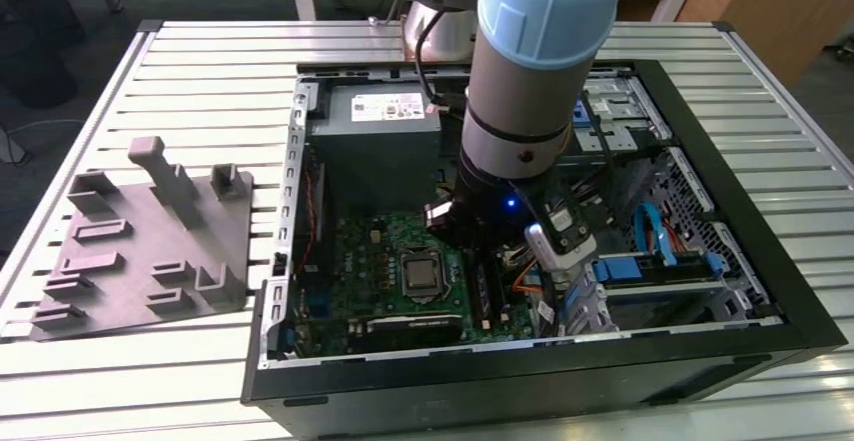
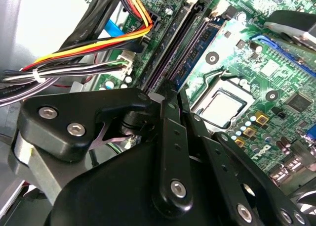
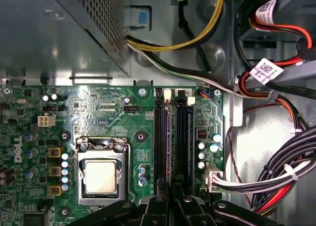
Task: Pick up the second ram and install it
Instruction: 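Insert the second ram into the second slot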
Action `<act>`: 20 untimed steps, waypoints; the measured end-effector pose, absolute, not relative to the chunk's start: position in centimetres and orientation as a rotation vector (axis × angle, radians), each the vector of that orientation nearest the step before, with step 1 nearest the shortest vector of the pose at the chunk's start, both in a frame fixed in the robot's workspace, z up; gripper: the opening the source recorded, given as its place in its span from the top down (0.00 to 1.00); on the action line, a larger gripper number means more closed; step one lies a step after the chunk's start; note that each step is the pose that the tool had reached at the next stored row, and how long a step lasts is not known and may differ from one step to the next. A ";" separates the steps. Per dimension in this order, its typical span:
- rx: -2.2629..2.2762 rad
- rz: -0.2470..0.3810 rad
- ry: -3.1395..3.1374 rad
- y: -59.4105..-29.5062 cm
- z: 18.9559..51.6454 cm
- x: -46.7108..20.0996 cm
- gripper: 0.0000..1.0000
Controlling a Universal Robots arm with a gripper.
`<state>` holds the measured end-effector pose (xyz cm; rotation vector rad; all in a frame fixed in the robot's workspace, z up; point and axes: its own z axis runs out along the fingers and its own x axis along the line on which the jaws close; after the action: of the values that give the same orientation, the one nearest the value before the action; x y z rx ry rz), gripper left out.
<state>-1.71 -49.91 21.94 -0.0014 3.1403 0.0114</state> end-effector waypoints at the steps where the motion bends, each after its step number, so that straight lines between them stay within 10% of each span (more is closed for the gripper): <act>1: -0.001 0.012 3.140 -49.9 21.9 -1.7 0.86; 20: -0.001 0.004 3.140 -49.9 21.5 -1.7 0.86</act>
<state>-1.72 -49.91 21.54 -0.0007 3.1403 0.0037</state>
